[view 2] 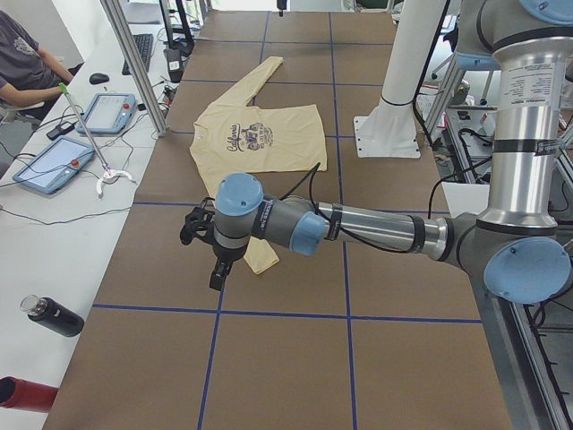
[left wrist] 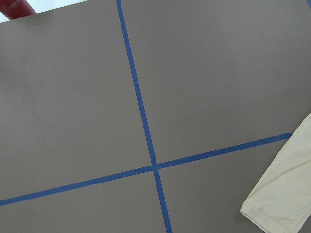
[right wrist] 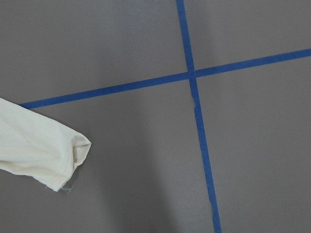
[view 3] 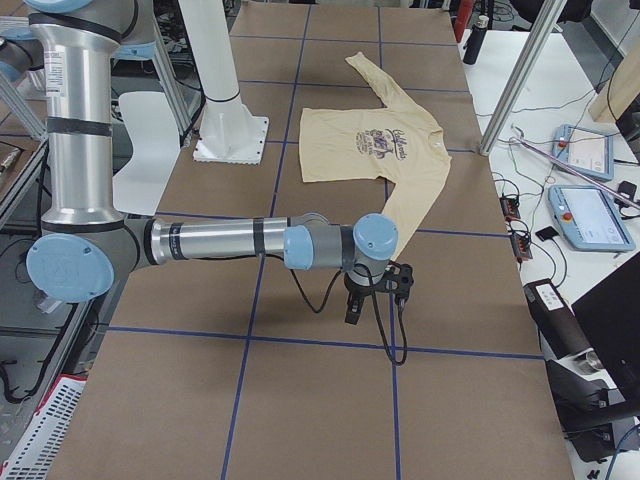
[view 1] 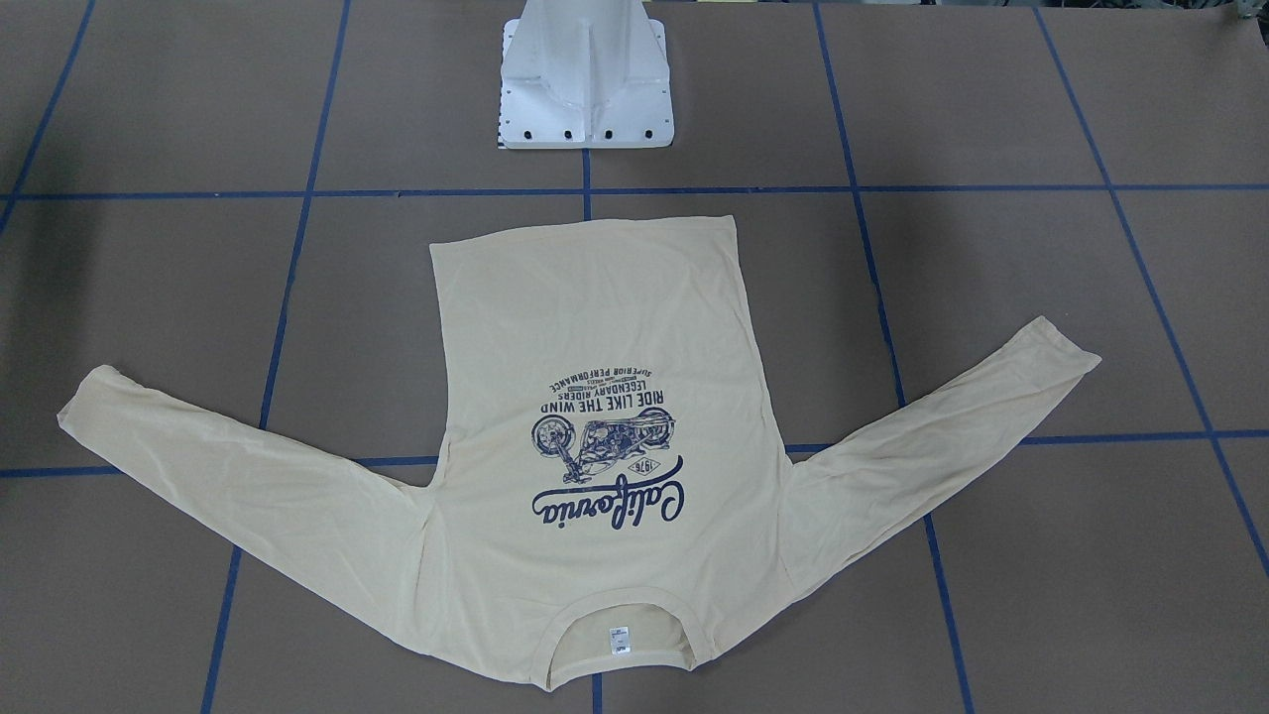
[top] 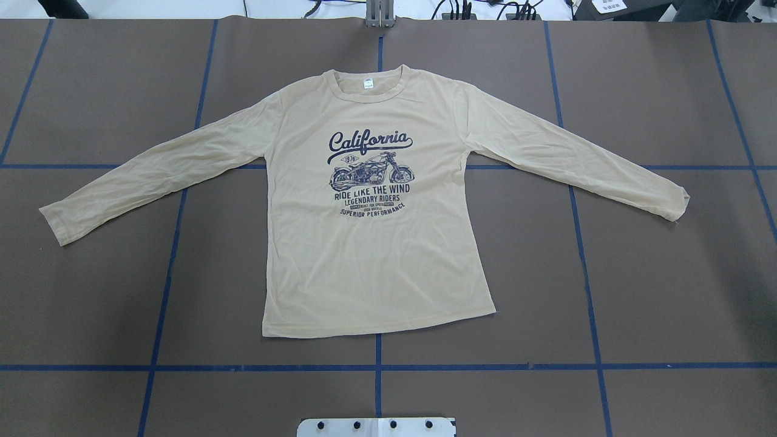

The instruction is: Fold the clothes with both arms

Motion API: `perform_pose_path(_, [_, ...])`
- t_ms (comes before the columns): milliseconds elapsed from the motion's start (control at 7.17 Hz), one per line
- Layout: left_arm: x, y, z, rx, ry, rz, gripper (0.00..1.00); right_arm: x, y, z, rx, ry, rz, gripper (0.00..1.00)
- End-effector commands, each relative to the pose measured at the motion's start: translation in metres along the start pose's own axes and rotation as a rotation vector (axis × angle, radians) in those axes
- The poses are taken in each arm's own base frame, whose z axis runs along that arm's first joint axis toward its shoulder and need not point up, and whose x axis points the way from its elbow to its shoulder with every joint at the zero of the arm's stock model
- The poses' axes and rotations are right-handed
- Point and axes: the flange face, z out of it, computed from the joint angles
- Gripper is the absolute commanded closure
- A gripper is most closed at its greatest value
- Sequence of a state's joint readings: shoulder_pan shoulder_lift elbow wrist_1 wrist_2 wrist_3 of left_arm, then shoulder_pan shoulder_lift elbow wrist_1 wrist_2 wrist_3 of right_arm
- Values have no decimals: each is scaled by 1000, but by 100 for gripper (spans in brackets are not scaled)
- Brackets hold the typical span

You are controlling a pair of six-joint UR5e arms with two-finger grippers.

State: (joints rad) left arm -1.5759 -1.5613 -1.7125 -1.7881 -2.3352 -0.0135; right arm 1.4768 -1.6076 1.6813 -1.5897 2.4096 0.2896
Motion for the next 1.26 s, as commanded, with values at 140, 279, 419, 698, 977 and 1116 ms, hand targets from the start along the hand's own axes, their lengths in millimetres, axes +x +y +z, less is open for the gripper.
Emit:
perform_pose_path(140, [5,0,3,1,8,21,0,2,-5,4,45,-15,-46,0])
perform_pose_path(279, [8,0,4,0,14,19,0,0,-6,3,51,-20,-70,0])
perform_pose_path(419, [8,0,6,-3,15,23,0,-14,-6,14,56,-23,-124,0])
perform_pose_path(698, [12,-1,7,6,19,36,0,-43,-2,38,30,-28,-205,0])
perform_pose_path(977, [13,-2,6,13,21,44,0,-76,2,69,7,1,-294,0])
perform_pose_path(1116, [13,-2,6,13,21,45,0,-91,2,80,14,10,-320,0])
